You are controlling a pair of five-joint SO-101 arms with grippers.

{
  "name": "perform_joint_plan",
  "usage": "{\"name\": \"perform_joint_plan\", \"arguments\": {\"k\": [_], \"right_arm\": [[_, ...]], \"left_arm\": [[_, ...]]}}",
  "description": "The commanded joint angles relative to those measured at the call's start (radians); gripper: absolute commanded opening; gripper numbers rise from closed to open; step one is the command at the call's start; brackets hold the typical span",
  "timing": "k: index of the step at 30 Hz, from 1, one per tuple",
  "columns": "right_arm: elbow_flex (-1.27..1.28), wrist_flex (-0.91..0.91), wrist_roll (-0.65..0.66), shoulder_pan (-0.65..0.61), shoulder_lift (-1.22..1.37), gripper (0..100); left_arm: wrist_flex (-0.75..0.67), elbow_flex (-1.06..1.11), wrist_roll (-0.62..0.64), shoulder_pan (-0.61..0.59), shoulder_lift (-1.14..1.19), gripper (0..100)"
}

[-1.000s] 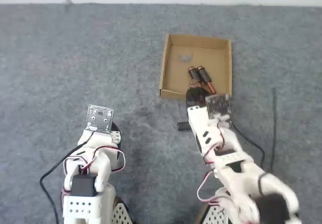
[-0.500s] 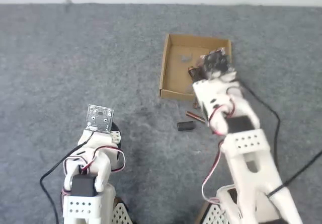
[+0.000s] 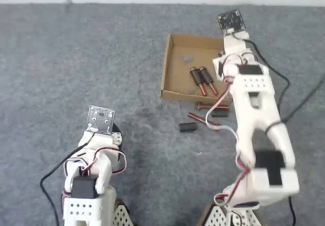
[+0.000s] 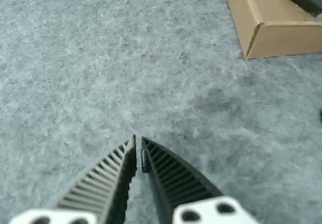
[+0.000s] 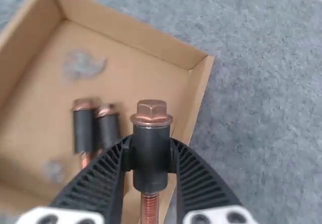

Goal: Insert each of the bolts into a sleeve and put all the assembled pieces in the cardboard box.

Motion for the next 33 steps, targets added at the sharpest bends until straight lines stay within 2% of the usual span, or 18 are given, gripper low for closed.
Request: {"name": "perform_joint_plan", "arguments": {"k": [1,13,16,20,23,28,33], "right_arm": [[-0.163,0.005,0.015,0.008,0.096,0.7],[-0.287,-0.001,0.014,-0.013,0.357,1.1],[-0.307,0.005,0.008,-0.01,0.38,5.3],[-0.307,0.005,-0.103,-0.008,0.357,13.9],[-0.304,0.013,-0.124,-0.013,0.309,12.0],[-0.304,0.151,-0.124,-0.033,0.188,0.2],[-0.301,0.384,-0.124,-0.07,0.042,0.6]], "left_arm": [[0.002,-0.012,-0.008,-0.005,0.002,1],[0.002,-0.012,-0.008,-0.005,0.002,1],[0.002,-0.012,-0.008,-0.005,0.002,1],[0.002,-0.012,-0.008,-0.005,0.002,1],[0.002,-0.012,-0.008,-0.005,0.002,1],[0.002,-0.012,-0.008,-0.005,0.002,1],[0.002,-0.012,-0.008,-0.005,0.002,1]]}}
